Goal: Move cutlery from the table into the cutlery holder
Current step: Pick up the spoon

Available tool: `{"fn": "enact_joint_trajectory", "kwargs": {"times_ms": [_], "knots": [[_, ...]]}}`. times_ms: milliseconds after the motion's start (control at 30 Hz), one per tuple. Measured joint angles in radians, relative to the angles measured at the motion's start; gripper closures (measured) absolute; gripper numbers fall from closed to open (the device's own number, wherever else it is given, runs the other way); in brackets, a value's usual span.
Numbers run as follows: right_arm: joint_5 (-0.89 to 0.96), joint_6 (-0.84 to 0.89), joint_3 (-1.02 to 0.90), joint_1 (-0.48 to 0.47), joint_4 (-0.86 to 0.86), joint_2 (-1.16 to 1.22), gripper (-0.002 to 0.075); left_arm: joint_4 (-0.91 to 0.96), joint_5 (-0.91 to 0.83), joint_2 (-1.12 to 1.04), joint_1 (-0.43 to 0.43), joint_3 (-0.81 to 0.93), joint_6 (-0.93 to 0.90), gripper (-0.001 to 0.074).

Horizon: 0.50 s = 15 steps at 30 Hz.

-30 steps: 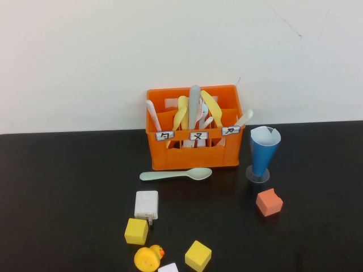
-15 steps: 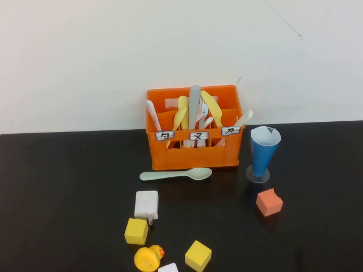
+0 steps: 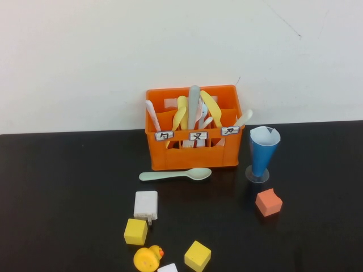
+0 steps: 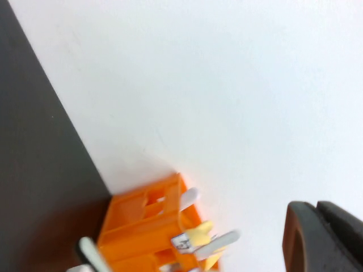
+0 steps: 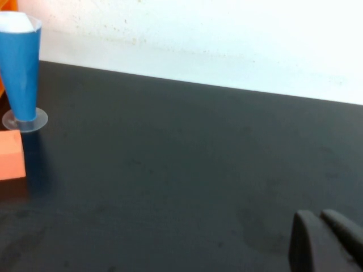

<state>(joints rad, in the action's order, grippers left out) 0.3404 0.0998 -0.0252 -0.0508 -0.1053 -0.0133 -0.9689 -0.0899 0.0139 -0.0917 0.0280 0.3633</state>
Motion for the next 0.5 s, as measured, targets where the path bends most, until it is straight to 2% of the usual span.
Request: {"fn": "enact_joint_trajectory", "kwargs": {"times_ms": [100, 233, 500], "knots": [[0.000, 0.000, 0.000, 0.000, 0.000, 0.000, 0.0728, -0.003, -0.051, 0.000, 0.000, -0.011, -0.114, 0.0736], [0.000, 0.000, 0.000, 0.000, 0.000, 0.000, 0.0728, 0.035, -0.272, -0.038, 0.000, -0.146, -0.400, 0.0736], [0.000, 0.000, 0.000, 0.000, 0.000, 0.000, 0.0728, 0.350, -0.733, -0.464, 0.010, -0.579, -0.906, 0.0736]]}}
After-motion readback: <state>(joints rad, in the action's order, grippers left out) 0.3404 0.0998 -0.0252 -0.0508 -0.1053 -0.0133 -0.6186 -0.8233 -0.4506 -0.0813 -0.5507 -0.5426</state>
